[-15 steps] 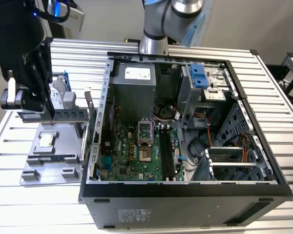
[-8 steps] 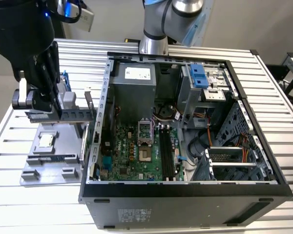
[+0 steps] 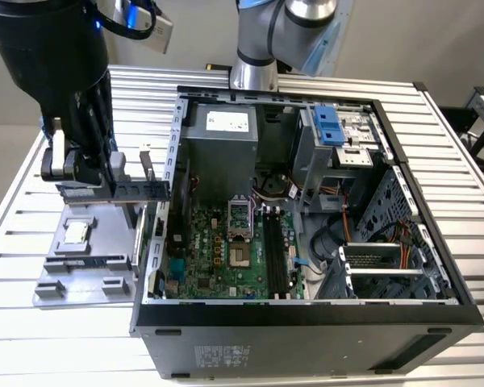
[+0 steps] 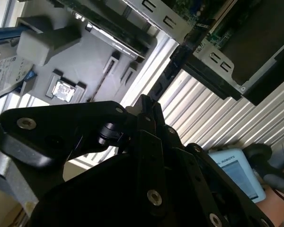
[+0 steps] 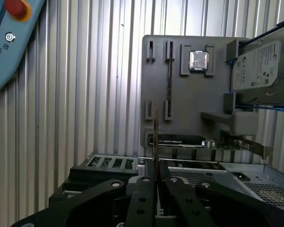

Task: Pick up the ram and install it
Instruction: 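Pick up the ram and move it above insertion slot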

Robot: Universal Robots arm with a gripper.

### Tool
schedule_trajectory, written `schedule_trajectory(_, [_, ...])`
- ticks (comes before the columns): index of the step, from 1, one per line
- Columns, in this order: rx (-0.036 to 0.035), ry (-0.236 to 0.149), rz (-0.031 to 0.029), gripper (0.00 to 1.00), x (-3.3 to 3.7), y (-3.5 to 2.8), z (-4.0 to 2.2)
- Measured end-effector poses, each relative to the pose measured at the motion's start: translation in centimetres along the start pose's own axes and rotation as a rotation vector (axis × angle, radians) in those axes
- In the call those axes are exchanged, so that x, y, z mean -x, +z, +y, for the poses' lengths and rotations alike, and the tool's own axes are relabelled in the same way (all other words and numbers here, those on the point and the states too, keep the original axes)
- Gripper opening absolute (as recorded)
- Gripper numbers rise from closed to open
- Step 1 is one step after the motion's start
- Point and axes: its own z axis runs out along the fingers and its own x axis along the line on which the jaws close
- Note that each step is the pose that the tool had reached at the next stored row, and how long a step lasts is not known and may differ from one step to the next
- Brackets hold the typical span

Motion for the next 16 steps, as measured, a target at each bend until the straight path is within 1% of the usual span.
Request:
schedule_trajectory(8, [0.0000,0.000,0.0000,0.00,-0.08,-0.02,-1.92])
schedule_trajectory(16, [0.0001,0.000,-0.0001,0.00,-0.16,-0.05,-3.98])
